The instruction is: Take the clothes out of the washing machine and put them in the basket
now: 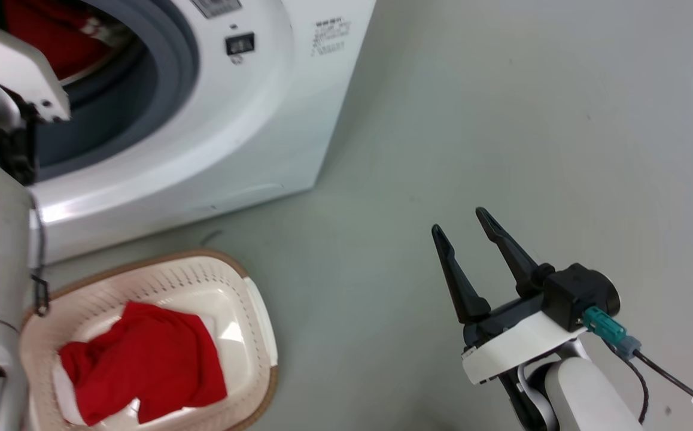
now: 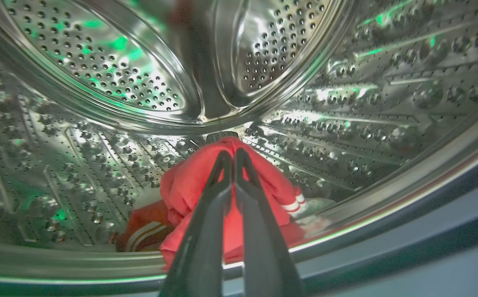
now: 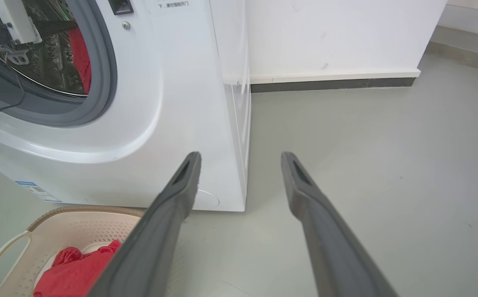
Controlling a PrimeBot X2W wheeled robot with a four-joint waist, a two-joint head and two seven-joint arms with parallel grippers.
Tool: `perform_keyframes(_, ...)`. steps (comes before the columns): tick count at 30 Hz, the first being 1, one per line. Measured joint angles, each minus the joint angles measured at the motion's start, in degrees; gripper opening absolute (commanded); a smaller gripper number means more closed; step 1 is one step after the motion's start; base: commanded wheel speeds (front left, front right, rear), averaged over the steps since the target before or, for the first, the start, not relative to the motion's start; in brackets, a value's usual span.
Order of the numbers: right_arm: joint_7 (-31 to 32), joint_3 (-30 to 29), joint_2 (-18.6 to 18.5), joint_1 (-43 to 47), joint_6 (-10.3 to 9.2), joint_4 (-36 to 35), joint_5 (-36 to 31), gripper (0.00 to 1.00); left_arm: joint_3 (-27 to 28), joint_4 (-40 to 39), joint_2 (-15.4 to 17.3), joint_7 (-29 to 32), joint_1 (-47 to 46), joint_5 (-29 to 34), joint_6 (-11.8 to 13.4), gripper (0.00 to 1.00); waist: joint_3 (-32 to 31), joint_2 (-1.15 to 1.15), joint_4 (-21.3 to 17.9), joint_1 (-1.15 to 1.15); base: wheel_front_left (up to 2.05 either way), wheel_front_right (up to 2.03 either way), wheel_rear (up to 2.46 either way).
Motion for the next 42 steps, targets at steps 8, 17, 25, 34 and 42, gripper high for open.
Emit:
perform_keyframes(8, 2.87, -1.78, 0.0, 3.38, 0.0, -0.55, -1.58, 1.0, 1.1, 1.92, -3.5, -7.1, 6.58, -2.6, -1.36, 0.0, -8.15, 0.0, 2.88, 0.0, 0.0, 0.0, 0.0)
perform_keyframes(17, 6.13, -3.64, -0.02, 8.56, 0.0, -2.58, -2.82, 1.0, 3.67, -8.2, -6.37, -8.08, 16.39, -3.56, -1.77, 0.0, -16.9, 0.0, 5.36, -0.01, 0.0, 0.0, 0.0)
perform_keyframes(25, 7.87, -4.92, -0.02, 11.5, 0.0, -4.46, -3.74, 1.0, 6.43, -22.29, -8.66, -8.08, 27.46, -2.59, -1.96, 0.0, -22.95, 0.0, 7.93, -0.02, 0.0, 0.0, 0.0)
perform_keyframes(34, 8.78, -7.1, -0.02, 13.88, 0.0, -5.89, -3.67, 1.0, 5.47, -37.4, -12.16, -8.24, 39.78, -0.89, -1.46, 0.0, -26.45, 0.0, 12.57, -0.02, 0.0, 0.0, 0.0)
perform_keyframes(42, 9.29, -8.91, -0.03, 15.7, 0.0, -6.7, -4.1, 1.0, 1.49, -50.99, -14.19, -5.78, 50.6, -0.18, -0.81, 0.0, -27.71, 0.0, 17.49, -0.01, 0.0, 0.0, 0.0)
